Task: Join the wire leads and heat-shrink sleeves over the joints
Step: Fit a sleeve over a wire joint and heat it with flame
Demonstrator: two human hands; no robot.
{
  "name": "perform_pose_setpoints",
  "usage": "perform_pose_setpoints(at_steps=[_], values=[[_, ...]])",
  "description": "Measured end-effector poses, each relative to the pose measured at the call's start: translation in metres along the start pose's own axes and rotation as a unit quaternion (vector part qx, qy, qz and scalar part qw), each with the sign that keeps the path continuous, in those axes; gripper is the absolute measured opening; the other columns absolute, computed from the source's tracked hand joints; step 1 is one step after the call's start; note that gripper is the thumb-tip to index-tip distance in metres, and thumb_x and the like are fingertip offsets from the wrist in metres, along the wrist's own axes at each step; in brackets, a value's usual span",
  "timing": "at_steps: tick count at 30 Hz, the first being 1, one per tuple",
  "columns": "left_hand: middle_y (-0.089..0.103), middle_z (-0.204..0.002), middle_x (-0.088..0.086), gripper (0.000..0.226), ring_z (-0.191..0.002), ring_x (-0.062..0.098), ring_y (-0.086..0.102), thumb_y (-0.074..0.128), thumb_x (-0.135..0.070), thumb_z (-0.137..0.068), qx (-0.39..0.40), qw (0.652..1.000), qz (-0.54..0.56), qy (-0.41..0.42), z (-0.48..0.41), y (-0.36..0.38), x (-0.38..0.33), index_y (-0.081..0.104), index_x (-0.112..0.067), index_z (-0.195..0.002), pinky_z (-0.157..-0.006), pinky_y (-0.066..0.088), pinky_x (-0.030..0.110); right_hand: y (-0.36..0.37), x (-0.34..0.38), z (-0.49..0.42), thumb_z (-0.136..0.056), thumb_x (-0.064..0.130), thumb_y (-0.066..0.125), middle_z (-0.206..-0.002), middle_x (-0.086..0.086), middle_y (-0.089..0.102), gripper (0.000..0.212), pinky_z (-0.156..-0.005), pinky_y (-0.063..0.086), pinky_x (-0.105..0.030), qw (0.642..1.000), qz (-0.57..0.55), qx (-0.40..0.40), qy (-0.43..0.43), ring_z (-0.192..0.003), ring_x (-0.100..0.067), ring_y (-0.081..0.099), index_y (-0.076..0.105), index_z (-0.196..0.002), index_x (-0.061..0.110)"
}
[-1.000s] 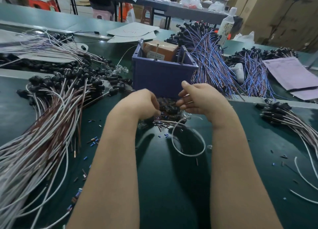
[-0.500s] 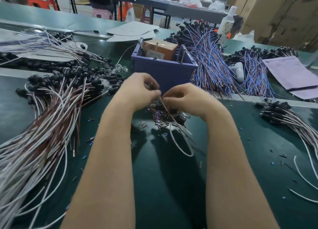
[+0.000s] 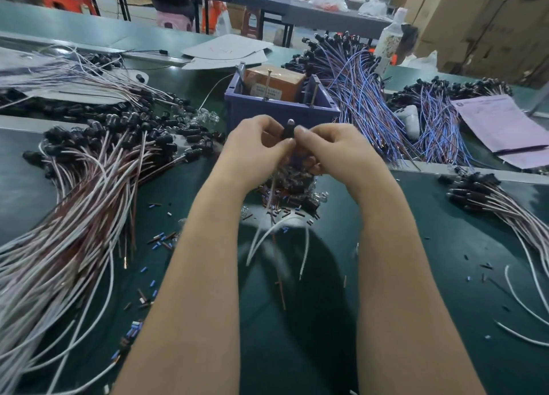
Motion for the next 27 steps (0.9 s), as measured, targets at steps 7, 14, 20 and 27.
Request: perform_pose_setpoints(at_steps=[7,14,20,27], values=[[0.072,-0.082,0.004,0.015,-0.074,0.013,0.067,0.069,-0.025,-0.085,0.038,0.998,-0.01,0.045,0.006,0.009,-0.012,0.069,-0.012,-0.094,-0.077,0.056,0.033,-0.005,-0.004,0.0,-0.091,0.019,0.063,-0.066,-0.003,0.061,0.014,-0.06,0.051,-0.024,0.995,-0.103,-0.014,0.007,-0.055,-0.01,0.053,0.066,-0.083,0.008],[0.065,-0.063,-0.006,0.009,-0.055,-0.001,0.057,0.067,-0.022,-0.087,0.046,0.996,0.059,0.047,0.006,0.004,-0.017,0.066,-0.018,-0.079,-0.062,0.049,0.017,0.007,-0.01,0.002,-0.092,0.013,0.058,-0.068,-0.005,0.051,0.019,-0.05,0.037,-0.013,0.936,-0.343,0.046,0.061,-0.056,-0.009,0.043,0.059,-0.073,0.007],[0.067,-0.065,-0.007,0.008,-0.054,-0.002,0.058,0.066,-0.02,-0.088,0.011,0.997,0.065,0.035,0.004,0.0,-0.012,0.066,-0.02,-0.08,-0.06,0.05,0.016,0.006,-0.004,-0.002,-0.092,0.017,0.061,-0.063,-0.002,0.054,0.018,-0.047,0.038,-0.014,0.961,-0.275,-0.002,0.017,-0.051,-0.007,0.044,0.065,-0.076,0.009],[0.072,-0.075,-0.001,0.016,-0.075,0.013,0.068,0.059,-0.01,-0.091,0.069,0.997,0.016,-0.012,0.003,0.009,0.003,0.067,-0.02,-0.081,-0.084,0.055,0.033,-0.002,-0.007,-0.002,-0.094,0.017,0.057,-0.074,-0.005,0.062,0.015,-0.056,0.048,-0.017,0.98,-0.196,-0.029,0.015,-0.062,-0.009,0.056,0.067,-0.083,0.014]])
Point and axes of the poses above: each hand's wrist, its own z-axis away from the middle knuckle, its own y-axis out of the palm, x = y × z, the point moved 8 cm from there along -z, towards the middle knuckle
